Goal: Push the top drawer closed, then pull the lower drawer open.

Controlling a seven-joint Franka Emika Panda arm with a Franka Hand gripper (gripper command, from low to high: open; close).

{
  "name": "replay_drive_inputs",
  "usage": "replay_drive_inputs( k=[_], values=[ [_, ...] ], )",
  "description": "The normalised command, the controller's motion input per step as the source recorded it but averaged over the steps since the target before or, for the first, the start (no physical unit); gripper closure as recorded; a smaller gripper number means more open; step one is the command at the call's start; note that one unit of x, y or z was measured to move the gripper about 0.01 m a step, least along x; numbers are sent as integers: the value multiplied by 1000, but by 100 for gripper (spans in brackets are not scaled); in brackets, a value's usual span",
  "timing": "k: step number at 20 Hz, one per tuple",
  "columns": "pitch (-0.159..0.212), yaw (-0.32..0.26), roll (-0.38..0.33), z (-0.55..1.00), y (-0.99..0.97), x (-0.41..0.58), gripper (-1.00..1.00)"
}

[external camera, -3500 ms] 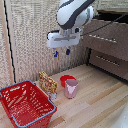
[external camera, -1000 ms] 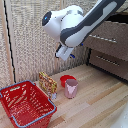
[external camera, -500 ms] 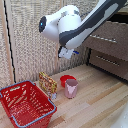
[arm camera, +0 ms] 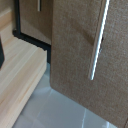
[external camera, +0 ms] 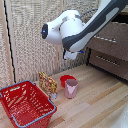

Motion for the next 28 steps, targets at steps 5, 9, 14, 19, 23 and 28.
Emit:
replay_drive_inputs(
  k=[5,9,14,19,23,28],
  values=[
    [-28,115,-207,7,-418,0,-100],
    [-43,138,-173,0,-468,0,-100],
    [-48,122,-120,5,-616,0,-100],
    [-37,149,-62,44,-639,0,-100],
    [0,124,-52,61,-575,-41,-100],
    [-2,85,-44,149,-374,-167,100]
  ],
)
